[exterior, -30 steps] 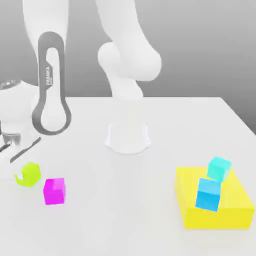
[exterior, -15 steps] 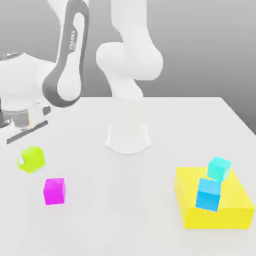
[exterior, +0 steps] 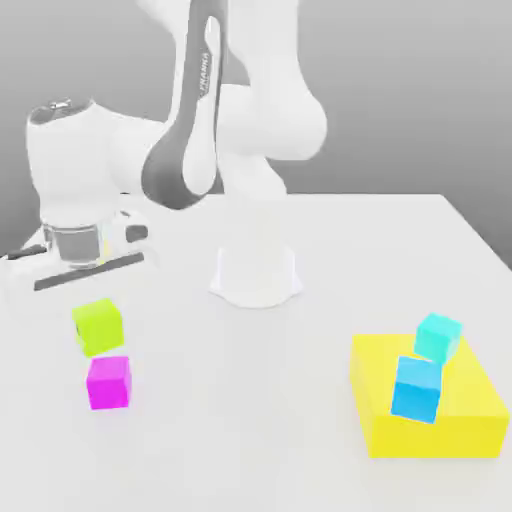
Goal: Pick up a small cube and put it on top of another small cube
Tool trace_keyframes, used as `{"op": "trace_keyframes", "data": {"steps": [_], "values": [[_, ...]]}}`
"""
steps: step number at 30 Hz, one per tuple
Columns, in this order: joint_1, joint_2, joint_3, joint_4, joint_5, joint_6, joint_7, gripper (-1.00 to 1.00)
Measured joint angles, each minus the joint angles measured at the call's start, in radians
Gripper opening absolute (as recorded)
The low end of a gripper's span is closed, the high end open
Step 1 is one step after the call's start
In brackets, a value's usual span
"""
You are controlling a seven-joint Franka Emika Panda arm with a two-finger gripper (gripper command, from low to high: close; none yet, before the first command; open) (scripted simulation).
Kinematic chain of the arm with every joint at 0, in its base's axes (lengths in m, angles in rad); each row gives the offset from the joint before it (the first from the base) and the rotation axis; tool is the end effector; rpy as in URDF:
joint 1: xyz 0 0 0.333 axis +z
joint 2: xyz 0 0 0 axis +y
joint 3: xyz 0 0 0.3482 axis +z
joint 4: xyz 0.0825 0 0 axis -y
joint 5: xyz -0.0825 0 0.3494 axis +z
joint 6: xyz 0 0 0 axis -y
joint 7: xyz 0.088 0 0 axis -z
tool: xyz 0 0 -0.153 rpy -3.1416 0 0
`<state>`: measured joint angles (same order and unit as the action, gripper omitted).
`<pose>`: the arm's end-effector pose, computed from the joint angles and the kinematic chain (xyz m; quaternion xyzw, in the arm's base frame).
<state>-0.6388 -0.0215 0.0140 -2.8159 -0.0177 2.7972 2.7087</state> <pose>0.2922 -0.2101 0.2297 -0.0875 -0.9962 0.0034 0.0004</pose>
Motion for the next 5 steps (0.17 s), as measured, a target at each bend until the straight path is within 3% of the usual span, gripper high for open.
{"op": "trace_keyframes", "data": {"steps": [2,3,5], "values": [[0.004,0.063,0.0,0.0,0.007,0.063,-0.004,-1.0],[0.005,0.08,0.001,0.0,0.01,0.079,-0.007,1.0],[0.005,0.08,0.001,0.0,0.01,0.079,-0.007,1.0]]}}
